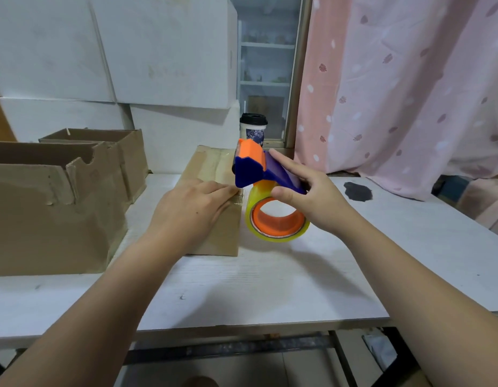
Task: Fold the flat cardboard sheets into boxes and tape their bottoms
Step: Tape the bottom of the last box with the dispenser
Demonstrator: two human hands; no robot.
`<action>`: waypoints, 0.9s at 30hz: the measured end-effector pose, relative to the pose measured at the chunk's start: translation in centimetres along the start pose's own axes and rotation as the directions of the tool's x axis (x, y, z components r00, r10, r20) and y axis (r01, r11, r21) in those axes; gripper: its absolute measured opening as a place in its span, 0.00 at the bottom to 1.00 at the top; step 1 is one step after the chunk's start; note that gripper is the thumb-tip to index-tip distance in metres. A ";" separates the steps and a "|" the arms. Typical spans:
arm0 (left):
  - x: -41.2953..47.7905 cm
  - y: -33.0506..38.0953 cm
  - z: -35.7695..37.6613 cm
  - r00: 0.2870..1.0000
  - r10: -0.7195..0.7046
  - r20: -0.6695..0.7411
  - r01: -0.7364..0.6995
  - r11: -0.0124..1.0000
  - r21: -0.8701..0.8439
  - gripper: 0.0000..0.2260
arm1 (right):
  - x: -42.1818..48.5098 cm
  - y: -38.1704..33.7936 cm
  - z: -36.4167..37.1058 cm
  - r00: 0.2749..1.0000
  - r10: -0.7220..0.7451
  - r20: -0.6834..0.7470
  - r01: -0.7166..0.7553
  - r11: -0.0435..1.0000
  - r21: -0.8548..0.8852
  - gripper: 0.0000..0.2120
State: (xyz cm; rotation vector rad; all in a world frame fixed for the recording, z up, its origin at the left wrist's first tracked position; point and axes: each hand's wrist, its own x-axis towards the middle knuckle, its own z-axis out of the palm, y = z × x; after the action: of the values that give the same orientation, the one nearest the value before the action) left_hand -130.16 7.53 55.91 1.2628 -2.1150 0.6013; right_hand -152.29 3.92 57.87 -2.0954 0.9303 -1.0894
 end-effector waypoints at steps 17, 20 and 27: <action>-0.8 -0.6 0.3 0.994 0.017 -0.109 -0.022 0.999 -0.040 0.10 | -2.0 3.9 0.6 0.991 -0.024 -0.131 0.034 0.996 0.080 0.30; -0.5 -0.5 0.2 0.994 -0.008 -0.106 0.001 0.998 -0.060 0.10 | -2.3 4.5 -0.7 0.979 -0.022 -0.204 0.060 0.981 0.183 0.27; -0.4 -0.4 0.4 0.995 -0.040 -0.096 0.036 0.998 -0.041 0.10 | -3.3 5.0 -1.4 0.997 -0.062 -0.041 0.042 0.921 -0.388 0.34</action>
State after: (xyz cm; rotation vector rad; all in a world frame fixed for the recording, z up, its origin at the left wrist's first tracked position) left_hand -129.76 7.35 55.33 1.2251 -2.0089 0.5899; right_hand -156.44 3.41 53.37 -2.4302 1.2031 -1.0572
